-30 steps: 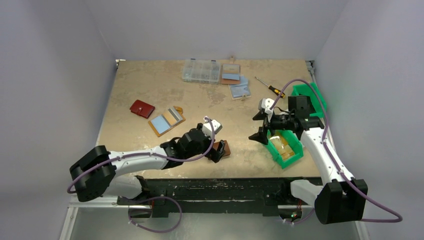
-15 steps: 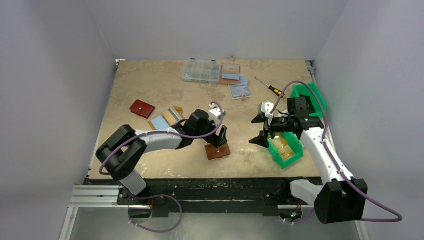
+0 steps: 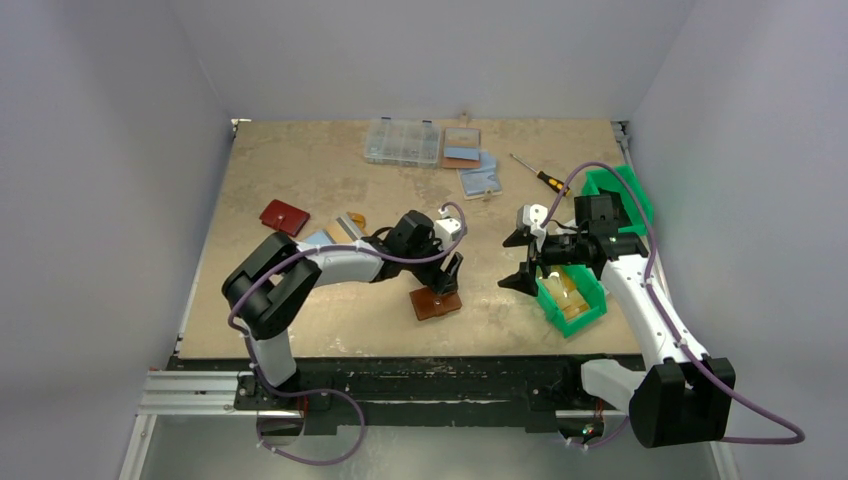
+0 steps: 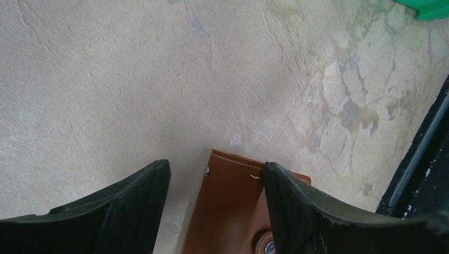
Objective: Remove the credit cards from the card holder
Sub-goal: Move the card holder to the center of the board.
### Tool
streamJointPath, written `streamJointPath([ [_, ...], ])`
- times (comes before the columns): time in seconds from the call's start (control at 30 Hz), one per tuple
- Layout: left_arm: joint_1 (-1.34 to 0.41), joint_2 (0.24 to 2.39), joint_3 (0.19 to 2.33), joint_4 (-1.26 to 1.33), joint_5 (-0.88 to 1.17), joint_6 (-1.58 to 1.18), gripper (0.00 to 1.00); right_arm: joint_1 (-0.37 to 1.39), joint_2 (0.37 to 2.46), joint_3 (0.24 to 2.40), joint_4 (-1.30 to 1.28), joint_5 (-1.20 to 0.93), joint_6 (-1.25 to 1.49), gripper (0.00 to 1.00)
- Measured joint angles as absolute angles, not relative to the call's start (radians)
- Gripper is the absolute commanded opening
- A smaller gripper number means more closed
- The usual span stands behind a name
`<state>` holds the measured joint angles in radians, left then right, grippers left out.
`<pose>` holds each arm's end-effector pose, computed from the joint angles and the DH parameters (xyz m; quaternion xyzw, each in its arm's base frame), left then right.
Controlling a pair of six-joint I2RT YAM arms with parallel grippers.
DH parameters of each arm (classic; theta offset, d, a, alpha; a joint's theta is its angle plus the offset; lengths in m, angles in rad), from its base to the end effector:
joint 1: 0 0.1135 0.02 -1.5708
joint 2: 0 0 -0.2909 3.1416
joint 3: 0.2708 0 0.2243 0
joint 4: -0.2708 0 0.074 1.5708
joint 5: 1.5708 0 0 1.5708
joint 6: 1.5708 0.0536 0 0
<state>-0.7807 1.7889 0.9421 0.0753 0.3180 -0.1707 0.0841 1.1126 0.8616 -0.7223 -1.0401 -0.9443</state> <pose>0.2444 -0.2657 0.1882 0.3319 0.8491 -0.3056 0.2747 0.1680 0.0606 0.2952 -0.5352 0.6502 0.3252 0.4302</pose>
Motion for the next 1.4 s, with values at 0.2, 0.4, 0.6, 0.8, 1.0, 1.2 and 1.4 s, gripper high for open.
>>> streamJointPath([
  [0.2,-0.778,1.82,1.0,0.012,0.327,-0.153,0.65,0.084,1.113,0.862,-0.723,-1.04,-0.945,0.99],
  [0.4,-0.778,1.819,1.002,0.004,0.326,-0.157,0.67,0.084,1.113,0.862,-0.724,-1.04,-0.945,0.99],
  [0.6,-0.753,1.784,0.957,0.028,0.326,-0.221,0.7,0.084,1.113,0.862,-0.726,-1.04,-0.945,0.99],
  [0.8,-0.71,1.757,0.936,0.041,0.364,-0.272,0.7,0.084,1.113,0.862,-0.727,-1.04,-0.945,0.99],
  [1.0,-0.708,1.755,0.936,0.03,0.418,-0.297,0.69,0.084,1.113,0.862,-0.727,-1.041,-0.945,0.99],
  [1.2,-0.708,1.769,0.945,-0.028,0.424,-0.294,0.64,0.084,1.113,0.862,-0.73,-1.043,-0.946,0.99],
  [1.4,-0.714,1.798,0.993,-0.072,0.41,-0.287,0.63,0.084,1.113,0.862,-0.734,-1.043,-0.946,0.99],
])
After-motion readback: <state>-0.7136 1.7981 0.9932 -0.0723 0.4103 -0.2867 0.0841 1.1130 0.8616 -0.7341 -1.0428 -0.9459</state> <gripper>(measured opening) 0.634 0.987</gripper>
